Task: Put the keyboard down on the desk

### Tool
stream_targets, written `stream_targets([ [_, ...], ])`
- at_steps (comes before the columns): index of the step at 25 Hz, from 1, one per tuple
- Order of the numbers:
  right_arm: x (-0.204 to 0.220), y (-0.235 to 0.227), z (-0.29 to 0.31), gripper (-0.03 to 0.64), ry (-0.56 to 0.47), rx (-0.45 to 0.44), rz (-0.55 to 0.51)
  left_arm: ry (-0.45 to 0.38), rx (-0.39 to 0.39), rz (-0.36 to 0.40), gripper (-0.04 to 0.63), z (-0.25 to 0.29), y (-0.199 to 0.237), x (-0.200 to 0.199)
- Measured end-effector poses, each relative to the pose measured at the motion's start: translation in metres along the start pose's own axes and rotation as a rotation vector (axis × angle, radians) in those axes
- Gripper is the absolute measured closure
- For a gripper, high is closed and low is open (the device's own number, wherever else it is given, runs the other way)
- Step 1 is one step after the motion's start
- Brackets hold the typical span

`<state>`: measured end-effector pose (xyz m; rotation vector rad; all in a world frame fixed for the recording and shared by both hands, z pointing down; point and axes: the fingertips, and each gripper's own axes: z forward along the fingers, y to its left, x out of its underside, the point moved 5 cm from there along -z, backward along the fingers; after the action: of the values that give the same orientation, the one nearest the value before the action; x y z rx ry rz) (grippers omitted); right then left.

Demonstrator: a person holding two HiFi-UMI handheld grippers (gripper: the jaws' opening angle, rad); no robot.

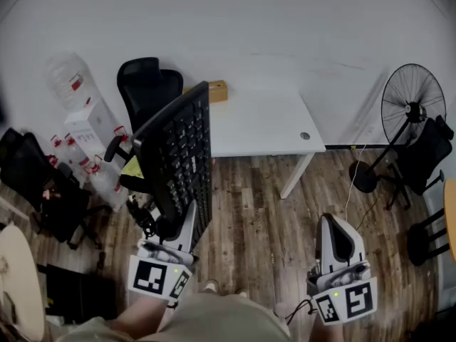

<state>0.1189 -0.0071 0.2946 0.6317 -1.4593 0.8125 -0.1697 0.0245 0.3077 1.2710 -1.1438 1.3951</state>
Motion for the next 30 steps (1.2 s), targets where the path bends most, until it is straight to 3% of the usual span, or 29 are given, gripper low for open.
stream_targets([
  [11, 0.010, -0.005, 0.003, 0.592, 0.017, -0.016, 0.040, 0.019, -0.010, -0.007, 0.517, -0.001, -0.001, 0.000],
  [22, 0.024, -0.001, -0.013, 0.592, 0.069, 0.018, 0.056, 0.044, 0.037, -0.093, 0.517, 0.000, -0.002, 0.007],
  [30, 0.008, 0.003, -0.032, 0.592, 0.067, 0.051, 0.014, 0.000, 0.076, -0.129, 0.518, -0.005, -0.011, -0.005],
])
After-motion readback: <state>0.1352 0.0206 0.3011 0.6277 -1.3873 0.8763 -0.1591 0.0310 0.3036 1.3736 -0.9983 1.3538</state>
